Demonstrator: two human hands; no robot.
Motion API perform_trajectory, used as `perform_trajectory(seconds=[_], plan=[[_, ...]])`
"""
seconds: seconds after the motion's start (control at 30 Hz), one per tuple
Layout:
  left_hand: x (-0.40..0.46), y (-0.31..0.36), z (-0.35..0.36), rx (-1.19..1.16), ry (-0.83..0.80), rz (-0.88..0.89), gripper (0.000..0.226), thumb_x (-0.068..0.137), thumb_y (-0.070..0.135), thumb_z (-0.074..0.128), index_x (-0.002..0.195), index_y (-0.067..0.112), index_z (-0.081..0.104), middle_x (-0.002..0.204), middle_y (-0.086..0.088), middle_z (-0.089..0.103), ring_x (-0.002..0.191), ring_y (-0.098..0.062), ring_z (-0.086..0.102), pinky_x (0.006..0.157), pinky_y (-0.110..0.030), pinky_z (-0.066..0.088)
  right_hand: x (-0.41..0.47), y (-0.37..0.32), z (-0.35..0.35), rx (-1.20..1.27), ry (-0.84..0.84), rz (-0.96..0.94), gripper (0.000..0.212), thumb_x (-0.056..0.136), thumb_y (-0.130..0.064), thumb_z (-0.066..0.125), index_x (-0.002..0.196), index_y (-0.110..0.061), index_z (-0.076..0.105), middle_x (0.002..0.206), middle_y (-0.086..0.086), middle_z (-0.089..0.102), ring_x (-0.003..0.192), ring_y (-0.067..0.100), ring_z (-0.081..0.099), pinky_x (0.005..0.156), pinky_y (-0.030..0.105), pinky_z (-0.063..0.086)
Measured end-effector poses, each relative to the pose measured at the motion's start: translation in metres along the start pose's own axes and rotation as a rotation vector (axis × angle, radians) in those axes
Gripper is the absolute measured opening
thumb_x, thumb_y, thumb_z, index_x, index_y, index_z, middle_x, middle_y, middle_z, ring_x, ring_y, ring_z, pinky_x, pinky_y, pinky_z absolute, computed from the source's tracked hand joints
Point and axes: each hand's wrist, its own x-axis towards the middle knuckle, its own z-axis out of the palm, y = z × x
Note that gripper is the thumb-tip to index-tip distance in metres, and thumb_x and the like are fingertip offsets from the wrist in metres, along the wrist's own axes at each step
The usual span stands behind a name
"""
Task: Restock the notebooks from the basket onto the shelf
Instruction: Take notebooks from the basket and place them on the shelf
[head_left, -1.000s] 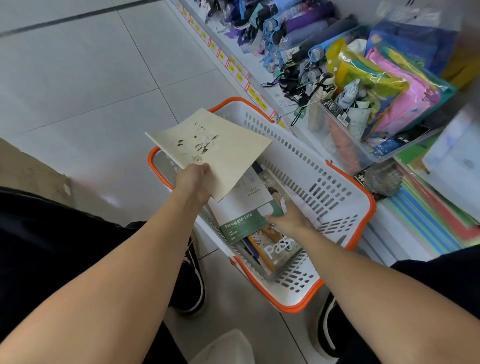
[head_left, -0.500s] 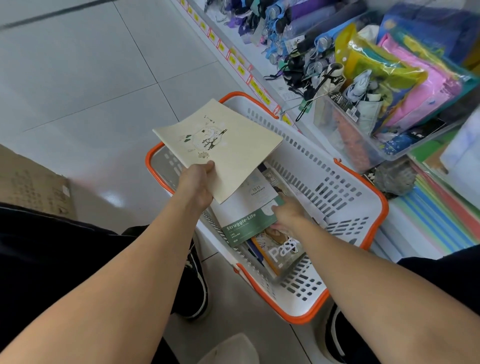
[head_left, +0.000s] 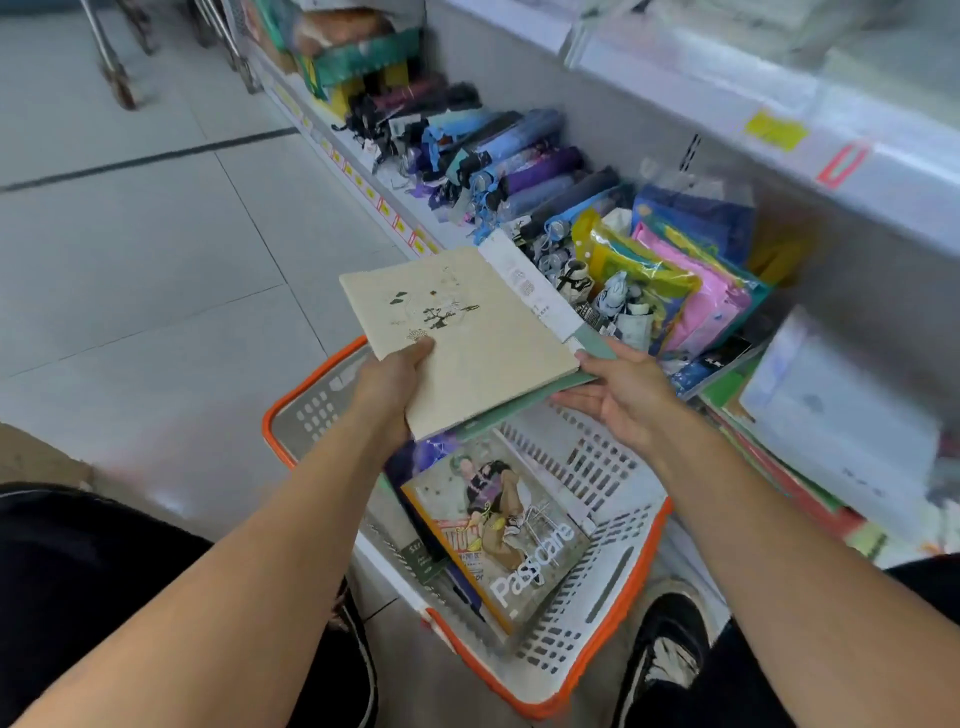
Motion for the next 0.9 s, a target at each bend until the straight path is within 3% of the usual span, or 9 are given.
perform_trajectory(seconds=[0.13,0.27,0.37,0.53,0.63,0.73,0.8,0.83,0.9], plan=[[-0.005,0.067,0.044,0.133,-0.007,0.304,0.038,0.085,0.014,0.071,0.121,0.016,0.058,0.111,-0.001,0.071,0.093,-0.022,0.07,0.078,-0.04,0.059,-0.022,-0.079,0.019,0.032,-0.107,-0.133,0.024,0.1,0.0,0.049,0.121,-0.007,0.059,0.082,0.013,0.076,0.068,0.03,0.075,0.053,0.035,0.06],[-0.015,0.128,0.085,0.051,-0.208,0.307,0.046,0.089,0.013,0.068,0.129,0.014,0.045,0.112,-0.001,0.069,0.09,-0.021,0.072,0.06,-0.032,0.059,-0.043,-0.134,0.026,0.105,-0.256,-0.209,0.026,0.104,-0.008,0.041,0.121,-0.01,0.061,0.1,0.021,0.074,0.085,0.033,0.075,0.062,0.037,0.061],[-0.02,0.145,0.106,0.064,-0.381,0.354,0.029,0.092,0.007,0.063,0.119,0.016,0.063,0.109,-0.004,0.074,0.09,-0.022,0.073,0.066,-0.034,0.059,-0.05,-0.156,0.023,0.089,-0.325,-0.264,0.029,0.105,-0.018,0.04,0.122,-0.011,0.062,0.104,0.025,0.072,0.09,0.038,0.073,0.066,0.039,0.06],[-0.028,0.157,0.135,0.065,-0.421,0.444,0.032,0.091,0.006,0.065,0.12,0.018,0.062,0.108,0.0,0.074,0.092,-0.022,0.073,0.069,-0.035,0.058,-0.065,-0.184,0.013,-0.071,-0.39,-0.238,0.041,0.095,-0.039,0.052,0.123,-0.01,0.061,0.103,0.022,0.072,0.09,0.043,0.071,0.065,0.044,0.06],[-0.031,0.155,0.151,0.139,-0.484,0.483,0.044,0.085,0.005,0.071,0.125,0.019,0.057,0.111,-0.001,0.073,0.092,-0.023,0.073,0.068,-0.037,0.06,-0.071,-0.183,0.007,-0.154,-0.324,-0.297,0.041,0.086,-0.017,0.07,0.125,-0.013,0.058,0.106,0.012,0.074,0.088,0.031,0.073,0.06,0.038,0.06],[-0.037,0.153,0.169,0.171,-0.513,0.529,0.065,0.077,0.004,0.078,0.131,0.025,0.049,0.11,0.004,0.073,0.088,-0.021,0.074,0.062,-0.034,0.059,-0.074,-0.183,0.001,-0.092,-0.235,-0.417,0.036,0.092,0.003,0.06,0.122,-0.017,0.062,0.112,0.006,0.074,0.092,0.027,0.074,0.059,0.038,0.06],[-0.045,0.158,0.182,0.123,-0.559,0.483,0.084,0.076,0.006,0.08,0.139,0.042,0.037,0.11,0.009,0.069,0.085,-0.025,0.074,0.059,-0.037,0.059,-0.078,-0.186,-0.003,0.019,-0.187,-0.523,0.035,0.094,0.005,0.057,0.119,-0.017,0.063,0.113,0.006,0.073,0.094,0.03,0.073,0.059,0.04,0.06],[-0.049,0.159,0.189,0.085,-0.601,0.454,0.086,0.079,0.007,0.078,0.142,0.044,0.033,0.113,0.009,0.066,0.085,-0.027,0.074,0.06,-0.037,0.059,-0.08,-0.189,-0.004,0.084,-0.155,-0.583,0.035,0.094,0.006,0.056,0.119,-0.017,0.063,0.115,0.007,0.072,0.095,0.031,0.072,0.061,0.041,0.06],[-0.061,0.159,0.207,0.055,-0.718,0.477,0.063,0.09,0.006,0.066,0.142,0.032,0.042,0.119,0.0,0.065,0.09,-0.028,0.073,0.063,-0.034,0.06,-0.086,-0.198,-0.009,0.201,-0.046,-0.707,0.036,0.095,0.006,0.054,0.123,-0.017,0.059,0.118,0.005,0.07,0.096,0.029,0.072,0.064,0.043,0.06]])
